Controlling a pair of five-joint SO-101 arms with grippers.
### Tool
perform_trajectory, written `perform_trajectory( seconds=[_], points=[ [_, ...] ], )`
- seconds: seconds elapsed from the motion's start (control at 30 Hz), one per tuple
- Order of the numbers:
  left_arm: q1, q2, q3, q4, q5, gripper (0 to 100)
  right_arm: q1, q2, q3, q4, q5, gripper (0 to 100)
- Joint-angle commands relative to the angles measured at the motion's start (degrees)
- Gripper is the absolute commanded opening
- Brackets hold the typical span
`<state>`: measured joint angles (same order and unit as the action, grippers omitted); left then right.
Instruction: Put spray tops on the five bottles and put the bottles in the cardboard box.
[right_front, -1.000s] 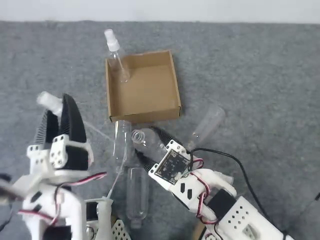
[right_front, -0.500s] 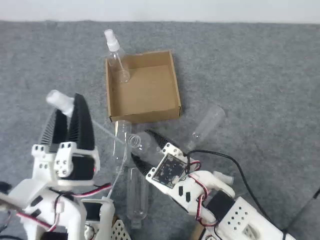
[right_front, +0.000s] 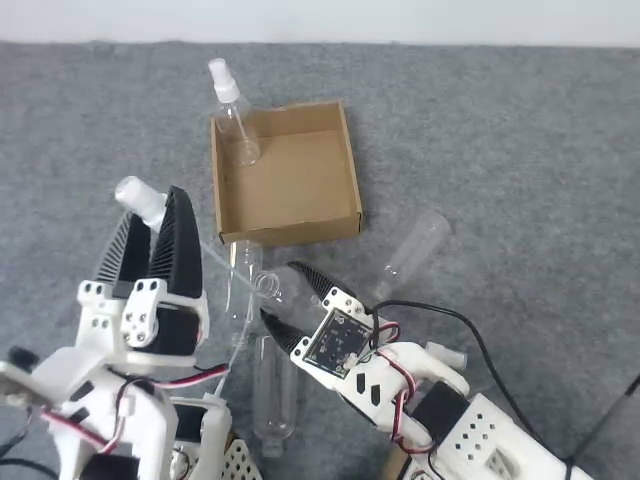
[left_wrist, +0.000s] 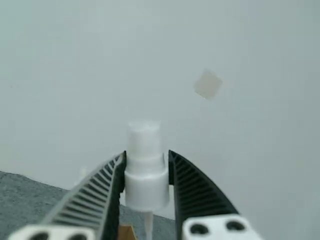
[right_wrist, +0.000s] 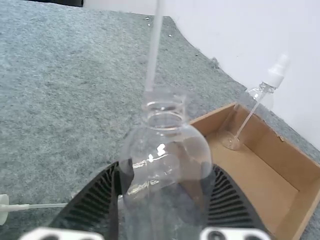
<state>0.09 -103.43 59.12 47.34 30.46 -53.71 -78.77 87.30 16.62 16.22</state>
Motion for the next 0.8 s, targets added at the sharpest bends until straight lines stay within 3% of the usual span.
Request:
perform_trajectory(
  seconds=[0.0,0.77],
  points=[
    [0.09,-1.14,0.48,-2.02,-0.35,1,-0.57,-0.92,-0.88,-0.84,0.88,9.5],
    [0.18,-1.14,3.65,0.62,-0.26,1,-0.31,-0.92,-0.88,-1.10,0.88,9.3]
  ],
)
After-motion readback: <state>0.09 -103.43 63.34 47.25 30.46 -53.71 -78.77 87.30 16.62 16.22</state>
